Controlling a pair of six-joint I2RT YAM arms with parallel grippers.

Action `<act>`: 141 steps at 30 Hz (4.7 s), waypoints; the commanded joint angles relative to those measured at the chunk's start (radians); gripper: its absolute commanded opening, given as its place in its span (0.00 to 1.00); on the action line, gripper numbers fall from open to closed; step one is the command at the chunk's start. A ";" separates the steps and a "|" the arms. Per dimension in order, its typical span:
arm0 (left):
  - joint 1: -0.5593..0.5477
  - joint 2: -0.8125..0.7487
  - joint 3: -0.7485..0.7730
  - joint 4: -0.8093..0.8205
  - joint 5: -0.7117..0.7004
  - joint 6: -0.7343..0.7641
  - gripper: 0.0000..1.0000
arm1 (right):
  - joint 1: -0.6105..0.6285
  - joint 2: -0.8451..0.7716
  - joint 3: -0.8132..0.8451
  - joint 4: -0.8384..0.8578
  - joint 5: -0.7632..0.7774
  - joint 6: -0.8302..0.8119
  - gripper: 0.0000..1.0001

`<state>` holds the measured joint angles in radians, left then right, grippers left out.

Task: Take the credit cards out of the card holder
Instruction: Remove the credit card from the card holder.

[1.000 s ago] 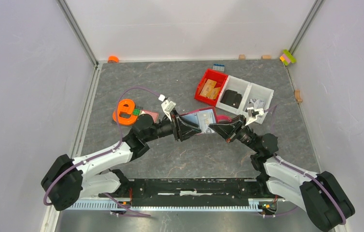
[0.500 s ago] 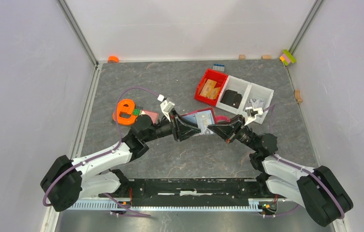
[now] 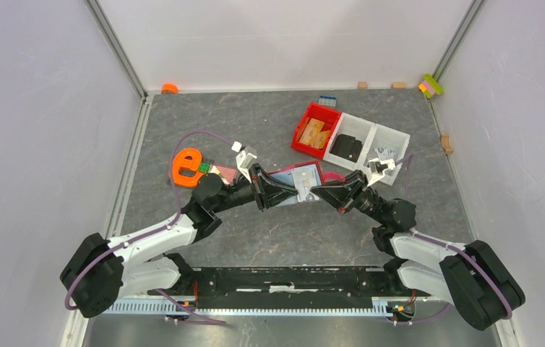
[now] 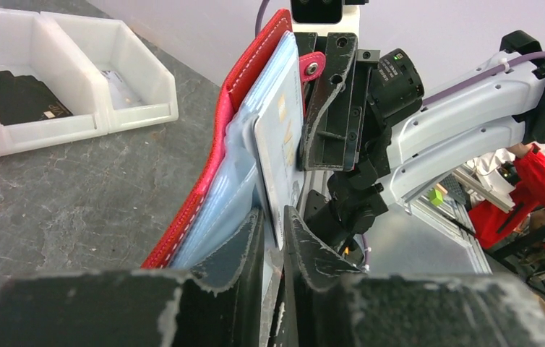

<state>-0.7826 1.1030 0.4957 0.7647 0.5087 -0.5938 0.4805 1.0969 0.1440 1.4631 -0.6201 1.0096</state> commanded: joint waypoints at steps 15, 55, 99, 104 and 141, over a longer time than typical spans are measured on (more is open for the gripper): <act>-0.012 0.011 0.054 -0.123 -0.074 0.077 0.21 | 0.073 -0.017 0.083 -0.045 -0.058 -0.088 0.00; -0.012 -0.065 0.057 -0.318 -0.309 0.125 0.35 | 0.003 -0.253 0.007 -0.434 0.260 -0.267 0.00; -0.011 -0.077 0.004 -0.162 -0.224 0.098 0.02 | -0.039 -0.133 0.018 -0.195 0.043 -0.167 0.40; -0.010 -0.076 0.006 -0.166 -0.229 0.096 0.02 | -0.037 -0.132 0.020 -0.202 0.044 -0.167 0.42; -0.004 0.012 0.052 -0.125 -0.070 0.062 0.02 | -0.038 -0.106 0.035 -0.234 0.043 -0.184 0.18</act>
<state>-0.7845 1.1053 0.5114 0.5285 0.3260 -0.5083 0.4431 0.9775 0.1352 1.1652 -0.5541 0.8146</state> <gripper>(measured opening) 0.131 0.185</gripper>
